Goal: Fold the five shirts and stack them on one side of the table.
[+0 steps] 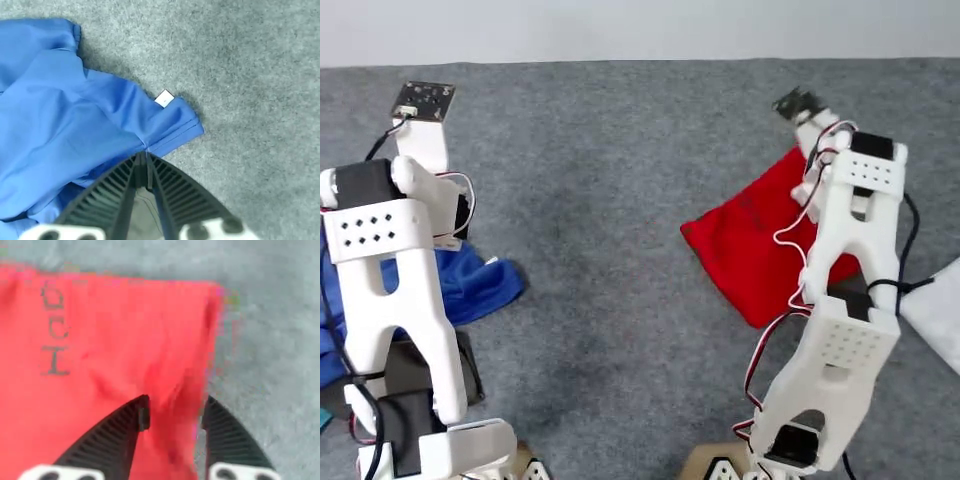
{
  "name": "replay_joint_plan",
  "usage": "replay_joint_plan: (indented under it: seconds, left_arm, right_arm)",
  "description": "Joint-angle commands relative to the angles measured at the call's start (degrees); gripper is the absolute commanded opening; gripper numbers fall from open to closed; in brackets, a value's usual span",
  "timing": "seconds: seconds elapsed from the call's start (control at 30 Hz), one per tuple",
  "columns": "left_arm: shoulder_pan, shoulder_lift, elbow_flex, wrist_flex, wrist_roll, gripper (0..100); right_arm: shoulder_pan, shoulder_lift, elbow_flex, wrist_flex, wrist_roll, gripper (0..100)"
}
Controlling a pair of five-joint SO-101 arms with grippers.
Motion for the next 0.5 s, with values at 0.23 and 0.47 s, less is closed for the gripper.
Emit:
replay_joint_plan:
  seconds: [0.23, 0.47]
  left_arm:
    - [0.18, -2.20, -0.13, 0.97, -0.44, 1]
    - [0.18, -2.20, -0.13, 0.88, -0.44, 1]
  right_arm:
    - [-2.42, -14.29, -4.31, 13.58, -56.09, 20.7]
    - [-6.64, -14.37, -4.22, 27.56, -75.69, 21.0]
